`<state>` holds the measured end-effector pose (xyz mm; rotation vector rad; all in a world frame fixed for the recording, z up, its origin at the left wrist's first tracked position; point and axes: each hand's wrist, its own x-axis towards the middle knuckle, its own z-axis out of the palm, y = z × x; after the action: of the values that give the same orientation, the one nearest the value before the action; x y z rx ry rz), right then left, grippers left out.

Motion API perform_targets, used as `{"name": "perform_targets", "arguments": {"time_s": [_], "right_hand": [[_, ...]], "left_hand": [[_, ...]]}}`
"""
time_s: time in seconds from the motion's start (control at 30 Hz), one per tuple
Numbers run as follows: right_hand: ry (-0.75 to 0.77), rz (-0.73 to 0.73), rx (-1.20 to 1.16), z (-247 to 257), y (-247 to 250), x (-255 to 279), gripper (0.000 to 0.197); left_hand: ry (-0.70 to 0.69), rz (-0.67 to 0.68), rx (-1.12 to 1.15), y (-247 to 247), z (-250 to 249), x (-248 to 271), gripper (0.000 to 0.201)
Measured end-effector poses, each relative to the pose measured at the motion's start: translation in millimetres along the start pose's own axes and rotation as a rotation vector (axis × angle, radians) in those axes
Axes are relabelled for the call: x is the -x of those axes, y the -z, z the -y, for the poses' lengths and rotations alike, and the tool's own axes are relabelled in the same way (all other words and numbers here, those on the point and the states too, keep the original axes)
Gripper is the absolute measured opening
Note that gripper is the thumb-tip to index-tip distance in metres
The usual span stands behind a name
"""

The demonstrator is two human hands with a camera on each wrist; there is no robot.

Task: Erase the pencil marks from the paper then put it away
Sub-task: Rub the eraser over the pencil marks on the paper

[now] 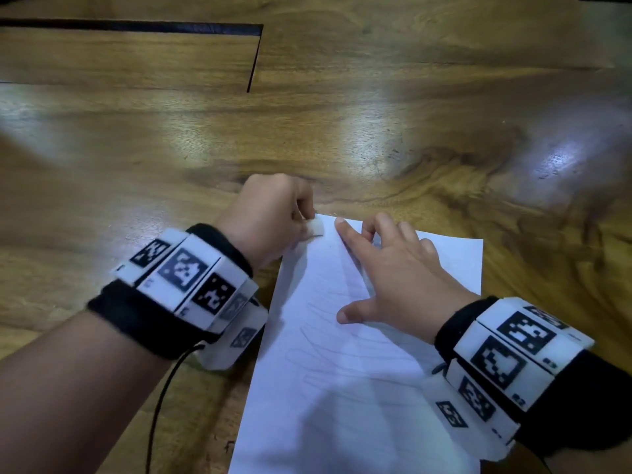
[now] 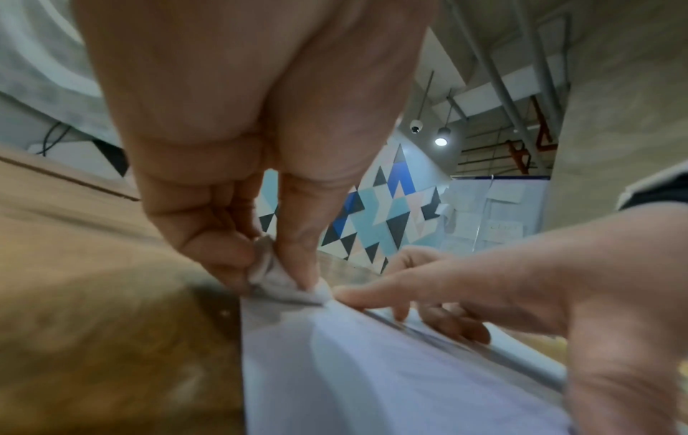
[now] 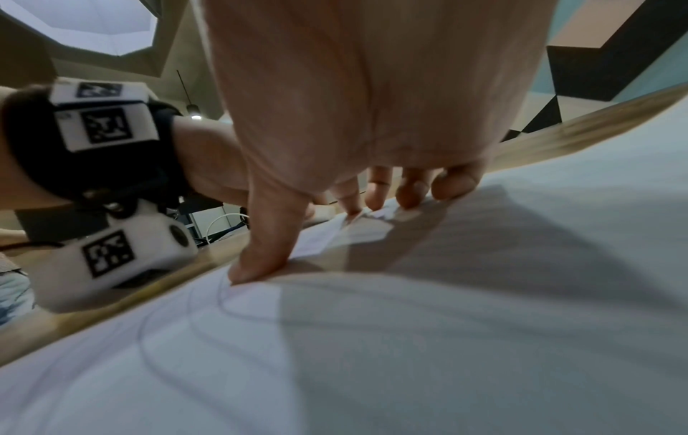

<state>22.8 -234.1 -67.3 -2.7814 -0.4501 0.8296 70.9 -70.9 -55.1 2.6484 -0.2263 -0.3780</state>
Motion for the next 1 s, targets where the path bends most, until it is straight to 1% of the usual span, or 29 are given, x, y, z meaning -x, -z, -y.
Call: {"name": "perform_targets", "arguments": {"time_s": [0.07,0.17,0.23,0.3,0.4,0.43,0.5,0.53,0.57,0.63,0.7,0.73,0.77,0.87,0.93,1.0], "right_hand": [[0.000,-0.001,0.005,0,0,0,0.111],[0.002,-0.004,0.010,0,0,0,0.112],[0.004,-0.003,0.009,0,-1,0,0.112],[0.004,-0.003,0.007,0,-1,-1,0.112],[-0.001,-0.003,0.010,0,-1,-1,0.112],[-0.002,-0.003,0.013,0,-1,-1,0.112],[-0.001,-0.002,0.014,0,-1,-1,0.112],[0.001,-0.002,0.012,0,-1,-1,0.112],[0.004,-0.003,0.008,0,-1,-1,0.111],[0.010,-0.008,0.004,-1,-1,-1,0.111],[0.014,-0.010,0.002,-1,-1,0,0.111],[0.014,-0.012,0.001,-1,-1,0,0.111],[0.014,-0.014,0.000,-1,-2,0,0.111],[0.011,-0.022,0.013,-1,-3,-1,0.111],[0.012,-0.025,0.014,0,-3,-2,0.110],[0.016,-0.024,0.012,0,-2,-1,0.110]], "left_hand": [[-0.001,-0.002,-0.019,-3,1,1,0.010],[-0.035,0.117,-0.019,-7,8,30,0.021],[-0.030,0.179,0.003,-8,11,41,0.020],[-0.001,0.139,0.050,-5,9,33,0.016],[0.013,0.003,0.023,1,3,4,0.010],[0.016,-0.018,0.015,2,1,-2,0.008],[0.010,-0.019,-0.003,0,2,-3,0.007],[-0.006,0.002,-0.005,-1,4,5,0.011],[-0.022,0.044,0.001,-2,7,16,0.020],[-0.020,0.180,0.038,-3,11,37,0.032],[0.012,0.284,0.070,-2,13,43,0.028],[0.024,0.286,0.094,0,11,39,0.024],[0.032,0.250,0.116,2,8,31,0.020],[0.051,0.076,0.099,2,-6,0,0.012],[0.064,0.032,0.083,-2,-11,-2,0.011],[0.027,0.028,0.063,-8,-10,16,0.020]]}}
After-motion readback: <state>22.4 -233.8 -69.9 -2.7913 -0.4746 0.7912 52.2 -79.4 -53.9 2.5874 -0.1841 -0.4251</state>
